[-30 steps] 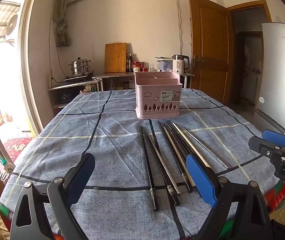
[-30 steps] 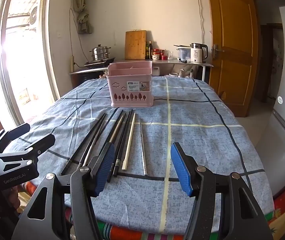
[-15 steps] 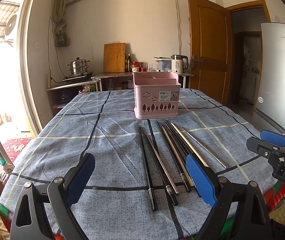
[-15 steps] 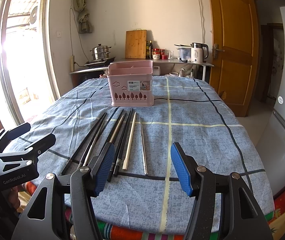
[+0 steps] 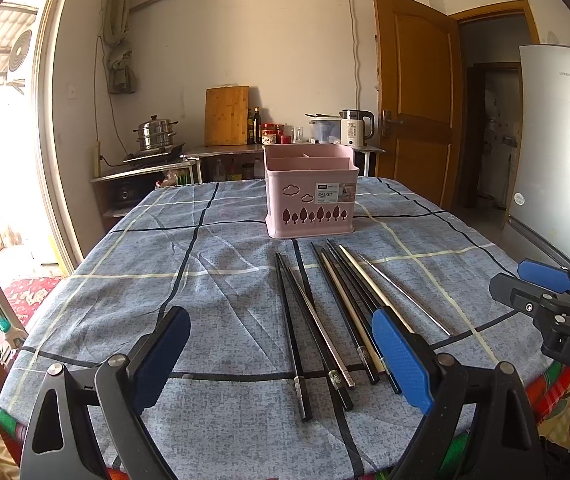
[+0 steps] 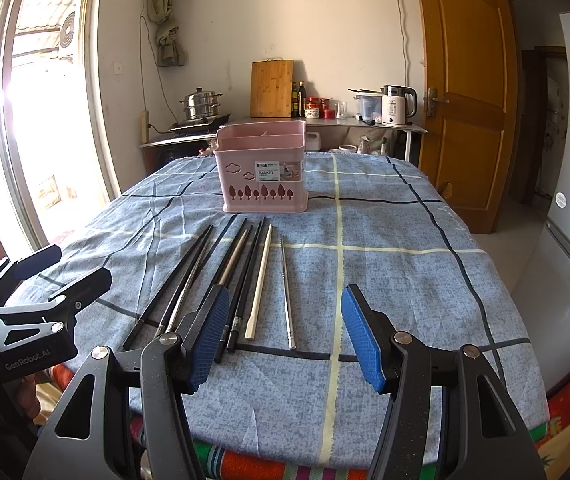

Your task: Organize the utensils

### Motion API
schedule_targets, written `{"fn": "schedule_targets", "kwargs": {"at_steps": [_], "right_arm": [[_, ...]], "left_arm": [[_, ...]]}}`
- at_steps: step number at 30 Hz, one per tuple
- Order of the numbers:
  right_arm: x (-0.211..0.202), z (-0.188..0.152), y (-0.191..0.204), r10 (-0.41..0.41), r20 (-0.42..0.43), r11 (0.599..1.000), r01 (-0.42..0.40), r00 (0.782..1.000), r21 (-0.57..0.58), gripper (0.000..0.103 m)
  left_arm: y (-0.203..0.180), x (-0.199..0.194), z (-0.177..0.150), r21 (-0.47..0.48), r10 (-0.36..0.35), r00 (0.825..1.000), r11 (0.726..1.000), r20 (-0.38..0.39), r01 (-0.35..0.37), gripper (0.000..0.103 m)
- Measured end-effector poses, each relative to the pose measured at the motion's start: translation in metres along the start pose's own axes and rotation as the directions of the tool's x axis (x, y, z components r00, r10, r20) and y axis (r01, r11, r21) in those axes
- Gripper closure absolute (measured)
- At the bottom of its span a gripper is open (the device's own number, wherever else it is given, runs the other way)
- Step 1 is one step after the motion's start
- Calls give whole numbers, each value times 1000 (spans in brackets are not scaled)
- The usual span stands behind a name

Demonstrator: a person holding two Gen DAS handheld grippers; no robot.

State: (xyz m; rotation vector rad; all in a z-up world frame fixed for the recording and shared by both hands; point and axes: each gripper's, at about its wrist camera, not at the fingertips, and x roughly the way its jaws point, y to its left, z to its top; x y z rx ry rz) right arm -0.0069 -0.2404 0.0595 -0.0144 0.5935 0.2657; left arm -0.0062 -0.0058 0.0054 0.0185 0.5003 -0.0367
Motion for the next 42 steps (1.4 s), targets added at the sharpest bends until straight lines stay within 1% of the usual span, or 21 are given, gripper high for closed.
{"fn": "schedule_targets", "kwargs": {"at_steps": [42], "right_arm": [[2,-1,0,-1,-4,1000,0,1000,-1,44]], "left_arm": [[-2,2,-1,5,-8,1000,1000,-7,8,10]]}}
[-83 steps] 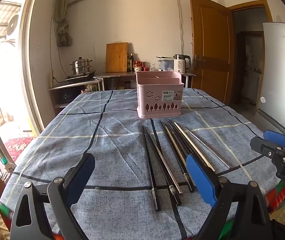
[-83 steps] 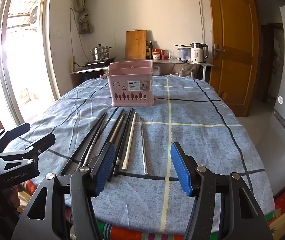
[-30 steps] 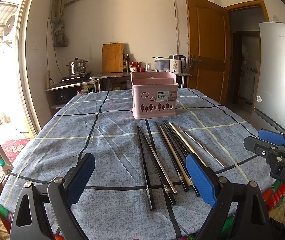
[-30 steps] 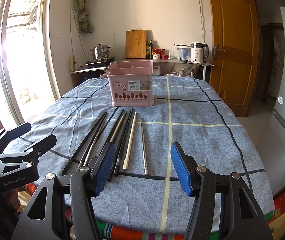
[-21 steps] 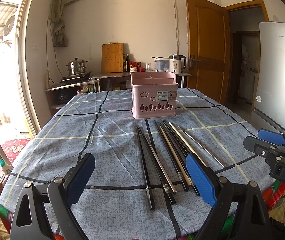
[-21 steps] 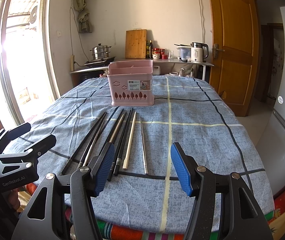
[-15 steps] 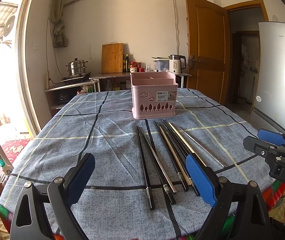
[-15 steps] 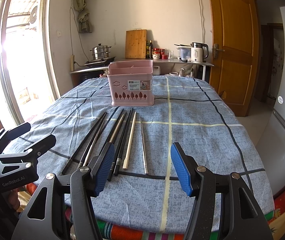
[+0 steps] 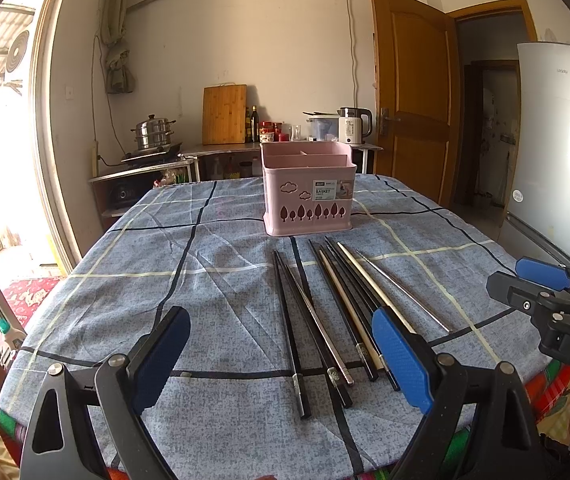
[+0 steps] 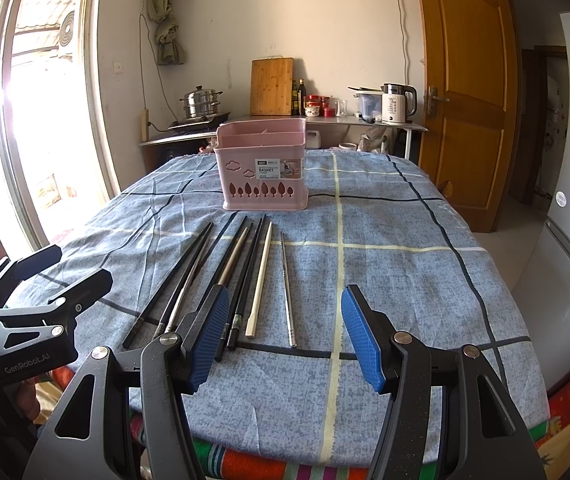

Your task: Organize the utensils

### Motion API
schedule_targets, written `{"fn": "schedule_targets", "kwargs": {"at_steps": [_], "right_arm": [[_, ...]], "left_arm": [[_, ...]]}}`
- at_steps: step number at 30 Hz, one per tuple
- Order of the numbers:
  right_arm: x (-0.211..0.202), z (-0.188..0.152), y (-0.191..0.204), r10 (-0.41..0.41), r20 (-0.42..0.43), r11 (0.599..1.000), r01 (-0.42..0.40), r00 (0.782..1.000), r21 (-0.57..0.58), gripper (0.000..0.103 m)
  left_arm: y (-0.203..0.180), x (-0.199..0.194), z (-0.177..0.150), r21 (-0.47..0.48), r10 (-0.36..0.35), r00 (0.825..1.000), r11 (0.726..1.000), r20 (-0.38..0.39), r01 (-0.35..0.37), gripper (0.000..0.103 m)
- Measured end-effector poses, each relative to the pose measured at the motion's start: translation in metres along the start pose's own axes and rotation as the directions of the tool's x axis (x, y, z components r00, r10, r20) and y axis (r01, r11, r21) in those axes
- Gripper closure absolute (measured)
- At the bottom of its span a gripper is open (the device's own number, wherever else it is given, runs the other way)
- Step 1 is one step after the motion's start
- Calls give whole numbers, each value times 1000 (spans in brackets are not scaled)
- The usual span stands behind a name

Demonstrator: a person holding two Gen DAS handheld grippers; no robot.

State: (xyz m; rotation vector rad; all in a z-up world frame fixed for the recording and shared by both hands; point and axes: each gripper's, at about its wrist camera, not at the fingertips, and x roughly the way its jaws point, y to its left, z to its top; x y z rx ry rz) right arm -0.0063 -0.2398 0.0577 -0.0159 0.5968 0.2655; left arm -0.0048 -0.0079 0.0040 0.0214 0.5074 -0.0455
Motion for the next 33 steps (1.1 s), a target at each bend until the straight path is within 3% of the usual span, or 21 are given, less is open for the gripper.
{"fn": "schedule_targets", "kwargs": {"at_steps": [10,17,18,20,24,26,33], "right_arm": [[19,6,-3,-6,-32,1000,6,999,-4,44],[53,22,-7,1,-84,1000,-3,996,-24,44],[60,24,-7,3,-96,1000,-6,995,-28,44],[72,29,-8,6,-118,999,-10,993,-34,44],[98,37,-9,22,-160,999,-30,987,-45,44],[110,40,-10,31,-185,998,-41,982,-47,48],[155,44,-12,48,-295,996,-67,954,-54,69]], "left_arm": [[8,41,10,-4,-54,996,999,-76,54,10],[22,96,24,-13,-3,983,1000,-182,1,10],[25,106,25,-17,-1,979,1000,-204,-3,11],[29,125,28,-22,-6,967,1000,-256,0,24],[34,154,31,-32,-17,946,999,-324,7,31],[34,165,30,-29,-16,937,1000,-348,6,38],[35,188,29,-51,-49,916,998,-398,31,42]]}}
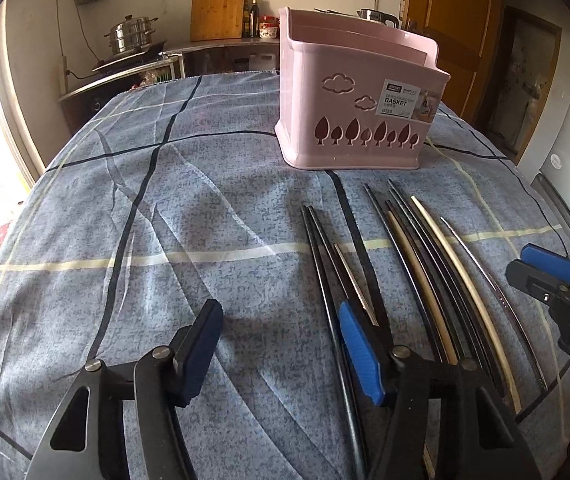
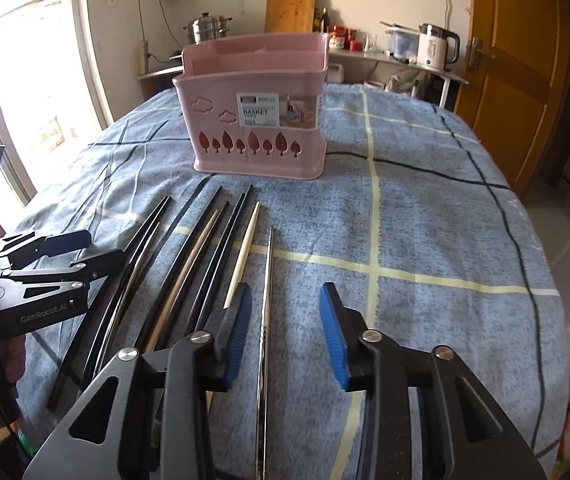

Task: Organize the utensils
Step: 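Grasp a black chopstick with the left tool while the right tool grasps a metal chopstick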

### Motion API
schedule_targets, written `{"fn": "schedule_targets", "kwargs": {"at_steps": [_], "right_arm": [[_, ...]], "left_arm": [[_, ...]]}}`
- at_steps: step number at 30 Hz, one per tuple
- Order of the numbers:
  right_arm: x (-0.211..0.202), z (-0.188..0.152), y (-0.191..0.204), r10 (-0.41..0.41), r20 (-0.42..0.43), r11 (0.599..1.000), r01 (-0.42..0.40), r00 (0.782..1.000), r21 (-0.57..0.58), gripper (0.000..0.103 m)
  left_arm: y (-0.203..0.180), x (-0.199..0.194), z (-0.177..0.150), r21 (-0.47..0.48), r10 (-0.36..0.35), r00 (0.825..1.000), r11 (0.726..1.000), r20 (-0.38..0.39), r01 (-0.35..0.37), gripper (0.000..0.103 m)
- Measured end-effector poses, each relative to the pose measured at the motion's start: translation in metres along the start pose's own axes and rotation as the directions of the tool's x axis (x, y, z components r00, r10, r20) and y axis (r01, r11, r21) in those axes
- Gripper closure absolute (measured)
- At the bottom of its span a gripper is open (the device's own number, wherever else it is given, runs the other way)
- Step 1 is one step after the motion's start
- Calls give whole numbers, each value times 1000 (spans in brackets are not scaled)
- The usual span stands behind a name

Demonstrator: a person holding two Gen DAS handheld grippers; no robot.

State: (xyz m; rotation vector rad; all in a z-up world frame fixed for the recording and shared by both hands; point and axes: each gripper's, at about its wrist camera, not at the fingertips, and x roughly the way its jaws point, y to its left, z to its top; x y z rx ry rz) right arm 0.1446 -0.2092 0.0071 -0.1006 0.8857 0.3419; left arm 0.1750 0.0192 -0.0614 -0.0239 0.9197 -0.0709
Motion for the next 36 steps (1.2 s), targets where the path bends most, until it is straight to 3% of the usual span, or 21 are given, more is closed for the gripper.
{"fn": "schedule_targets", "kwargs": {"at_steps": [7,12,18,22,27,36], "right_arm": [[29,11,1,24,-70,1000,-24,997,-6,80],[41,21,2,32,-98,999,-34,995,-10,80],[54,35,5,36,-120,999,-36,992,-3,81],[57,38,4,38,-125,999,-38,991,-1,82],[61,43,1,44,-135,999,-42,990,13,99],[49,48,-6,82,-116,996,-76,990,55,99]], "left_arm": [[-1,7,8,26,7,1000,1000,-10,-7,43],[3,15,20,26,4,999,1000,-32,-3,46],[5,26,37,12,11,999,1000,-45,-11,57],[2,32,47,31,10,999,999,-50,-8,73],[-9,38,55,82,20,998,997,-55,-15,94],[-4,21,61,51,-55,998,997,-42,57,97]]}}
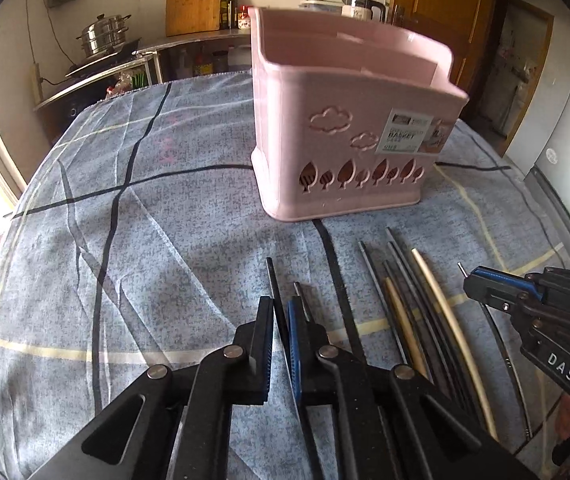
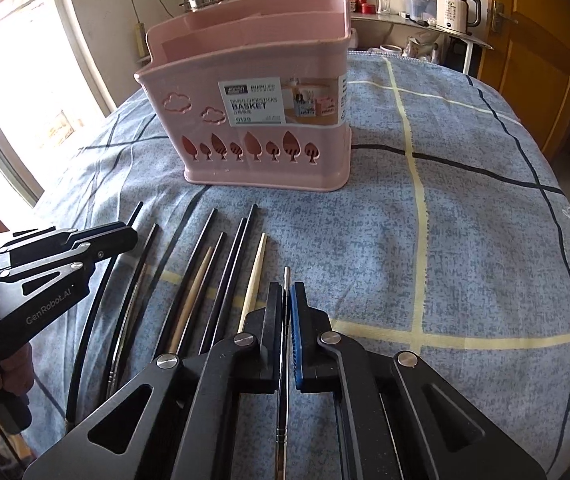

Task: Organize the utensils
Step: 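Grasp a black chopstick with the left tool while the right tool grasps a metal chopstick, then lift both held chopsticks upright and carry them over the pink basket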

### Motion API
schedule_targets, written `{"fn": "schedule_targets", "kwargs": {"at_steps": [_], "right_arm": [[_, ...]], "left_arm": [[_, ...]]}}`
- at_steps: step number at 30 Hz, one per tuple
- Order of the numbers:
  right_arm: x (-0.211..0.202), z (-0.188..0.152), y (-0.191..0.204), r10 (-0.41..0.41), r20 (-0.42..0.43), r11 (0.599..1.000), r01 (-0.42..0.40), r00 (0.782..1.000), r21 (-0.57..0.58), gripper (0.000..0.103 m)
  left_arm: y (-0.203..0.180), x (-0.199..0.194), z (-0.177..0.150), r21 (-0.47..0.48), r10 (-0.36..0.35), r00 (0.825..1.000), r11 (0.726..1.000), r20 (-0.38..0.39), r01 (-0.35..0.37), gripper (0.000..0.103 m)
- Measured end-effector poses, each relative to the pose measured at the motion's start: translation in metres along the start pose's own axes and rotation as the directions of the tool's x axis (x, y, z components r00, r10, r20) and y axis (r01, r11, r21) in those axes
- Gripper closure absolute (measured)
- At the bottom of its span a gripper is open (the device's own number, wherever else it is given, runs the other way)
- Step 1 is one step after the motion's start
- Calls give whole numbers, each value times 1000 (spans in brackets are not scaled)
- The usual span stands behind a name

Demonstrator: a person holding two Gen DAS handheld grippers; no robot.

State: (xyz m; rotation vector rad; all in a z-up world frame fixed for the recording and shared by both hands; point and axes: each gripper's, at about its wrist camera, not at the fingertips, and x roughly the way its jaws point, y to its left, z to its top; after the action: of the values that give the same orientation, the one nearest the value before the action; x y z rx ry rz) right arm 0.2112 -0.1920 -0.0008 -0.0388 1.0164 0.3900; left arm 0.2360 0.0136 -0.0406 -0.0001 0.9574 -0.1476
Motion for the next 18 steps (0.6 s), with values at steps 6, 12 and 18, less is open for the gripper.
{"fn": "schedule_targets", "kwargs": {"at_steps": [6,12,18], "right_arm": [[-26,8,1,16,59,1000,-16,998,-2,99],[-59,21,1,24,139,1000,-24,990,-3,99],[-87,29,3,26,204,1000,-25,979,-7,99]], "left_arm": [[-1,-40,8,9,-47,996,999,72,46,99],[-4,-84,20,33,-74,985,997,154,70,99],[-4,-121,32,46,-94,971,995,219,86,99]]}}
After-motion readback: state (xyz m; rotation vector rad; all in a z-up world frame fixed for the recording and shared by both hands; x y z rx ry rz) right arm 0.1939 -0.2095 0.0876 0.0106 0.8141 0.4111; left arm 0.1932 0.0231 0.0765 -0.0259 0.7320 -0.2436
